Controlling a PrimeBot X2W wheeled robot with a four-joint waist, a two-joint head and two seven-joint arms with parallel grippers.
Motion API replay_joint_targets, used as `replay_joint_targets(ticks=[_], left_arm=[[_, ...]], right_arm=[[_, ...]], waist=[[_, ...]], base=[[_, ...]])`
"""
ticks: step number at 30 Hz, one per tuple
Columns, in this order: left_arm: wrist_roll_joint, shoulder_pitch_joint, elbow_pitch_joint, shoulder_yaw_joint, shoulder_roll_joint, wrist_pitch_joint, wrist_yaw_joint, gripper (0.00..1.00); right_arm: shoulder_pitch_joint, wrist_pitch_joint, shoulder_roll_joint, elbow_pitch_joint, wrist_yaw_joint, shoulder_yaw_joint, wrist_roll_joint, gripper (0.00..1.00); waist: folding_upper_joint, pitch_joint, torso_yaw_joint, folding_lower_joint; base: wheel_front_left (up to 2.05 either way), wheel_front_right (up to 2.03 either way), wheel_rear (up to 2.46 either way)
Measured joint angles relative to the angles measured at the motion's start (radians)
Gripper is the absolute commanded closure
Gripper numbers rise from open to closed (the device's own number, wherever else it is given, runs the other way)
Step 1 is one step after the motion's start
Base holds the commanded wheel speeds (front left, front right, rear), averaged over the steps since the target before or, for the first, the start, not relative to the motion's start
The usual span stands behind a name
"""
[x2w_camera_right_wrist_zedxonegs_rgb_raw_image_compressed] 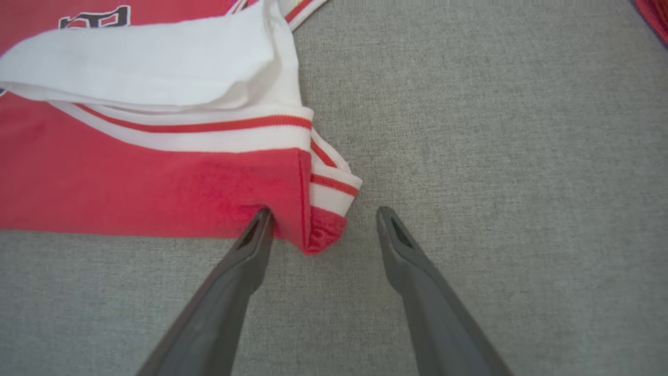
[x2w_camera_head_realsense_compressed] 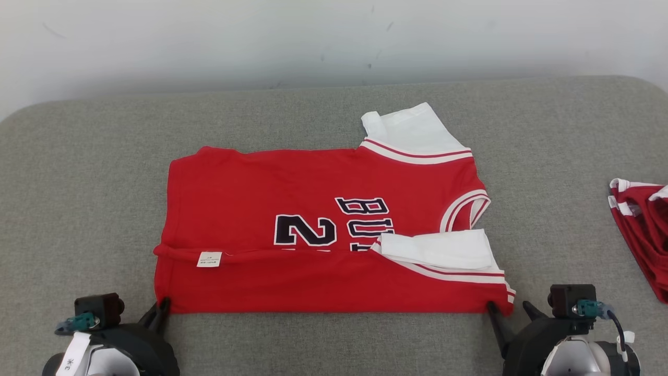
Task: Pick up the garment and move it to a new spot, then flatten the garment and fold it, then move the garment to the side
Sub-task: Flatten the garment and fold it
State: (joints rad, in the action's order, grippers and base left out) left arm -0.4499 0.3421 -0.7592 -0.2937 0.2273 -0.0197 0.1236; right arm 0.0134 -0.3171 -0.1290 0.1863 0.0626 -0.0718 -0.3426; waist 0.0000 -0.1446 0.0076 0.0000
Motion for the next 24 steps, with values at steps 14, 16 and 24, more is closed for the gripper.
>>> replay_joint_targets(ticks=[14,16,24], left_arm=[[-0.001,0.022,-0.005,-0.010,-0.003,0.012,0.001,1.00],[-0.001,0.027,-0.007,-0.011,-0.003,0.012,0.001,1.00],[-0.004,0.033,-0.003,-0.015,-0.007,0.032,0.002,1.00]], right_arm=[[0.045,-0.024,0.014,0.044,0.014,0.007,-0.008,1.00],[0.047,-0.025,0.014,0.044,0.014,0.004,-0.008,1.00],[0.044,-0.025,0.008,0.031,0.006,0.007,-0.020,1.00]], waist=[[0.0000,-0.021,0.016,0.0000],[0.0000,-0.023,0.018,0.0000],[0.0000,-0.021,0.031,0.0000]], base=[[0.00,0.00,0.00],[0.00,0.00,0.00],[0.00,0.00,0.00]])
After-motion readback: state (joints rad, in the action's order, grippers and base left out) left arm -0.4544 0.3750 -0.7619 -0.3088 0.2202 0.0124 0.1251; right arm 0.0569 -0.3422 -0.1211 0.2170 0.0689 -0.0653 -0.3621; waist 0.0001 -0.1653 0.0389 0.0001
